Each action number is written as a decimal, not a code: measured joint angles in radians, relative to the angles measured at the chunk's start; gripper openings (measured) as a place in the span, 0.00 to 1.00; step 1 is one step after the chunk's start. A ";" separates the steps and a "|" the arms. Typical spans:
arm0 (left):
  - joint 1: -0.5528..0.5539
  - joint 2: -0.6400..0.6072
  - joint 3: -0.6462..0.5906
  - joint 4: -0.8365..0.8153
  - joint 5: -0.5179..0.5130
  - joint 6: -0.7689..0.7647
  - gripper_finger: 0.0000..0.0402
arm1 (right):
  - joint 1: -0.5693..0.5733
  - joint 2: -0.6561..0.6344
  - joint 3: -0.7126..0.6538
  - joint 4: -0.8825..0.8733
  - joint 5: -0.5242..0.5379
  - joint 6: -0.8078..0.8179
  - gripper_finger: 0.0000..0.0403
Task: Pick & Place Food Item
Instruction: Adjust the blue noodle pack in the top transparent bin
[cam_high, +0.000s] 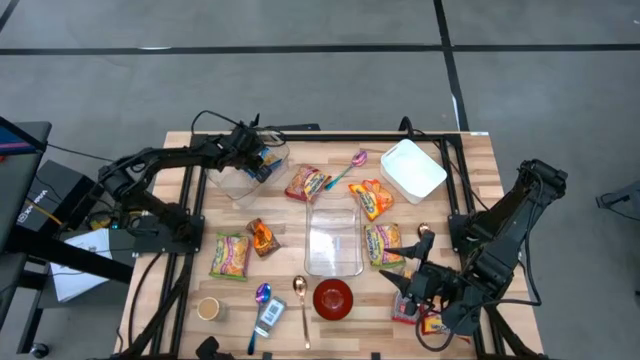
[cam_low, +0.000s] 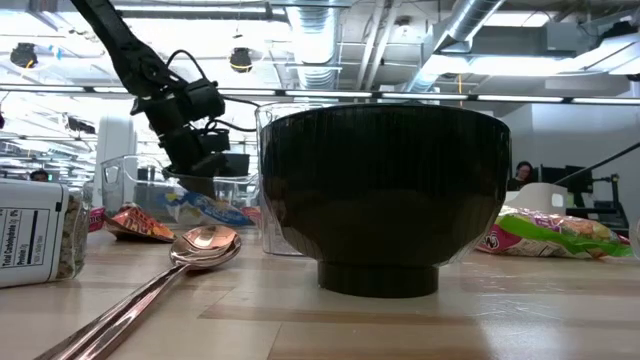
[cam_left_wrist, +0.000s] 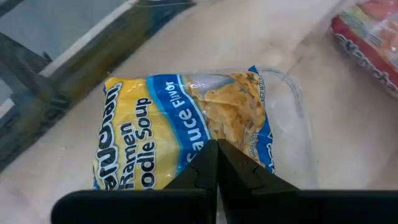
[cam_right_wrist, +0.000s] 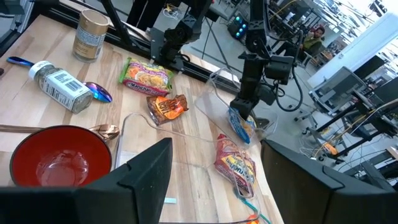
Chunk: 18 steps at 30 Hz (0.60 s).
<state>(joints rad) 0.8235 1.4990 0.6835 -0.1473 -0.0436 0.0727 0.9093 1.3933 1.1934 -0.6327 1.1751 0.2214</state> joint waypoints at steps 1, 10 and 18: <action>0.006 -0.001 0.000 0.000 -0.001 0.000 0.00 | 0.000 0.000 0.000 0.000 0.000 0.000 0.59; 0.015 -0.044 -0.005 -0.024 -0.091 -0.003 0.00 | 0.000 0.000 0.000 0.000 0.000 0.000 0.59; 0.009 -0.051 -0.005 -0.018 -0.090 -0.003 0.00 | 0.000 0.000 0.000 0.000 0.000 -0.001 0.59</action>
<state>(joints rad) 0.8325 1.4481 0.6788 -0.1649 -0.1333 0.0699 0.9089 1.3933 1.1934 -0.6331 1.1748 0.2203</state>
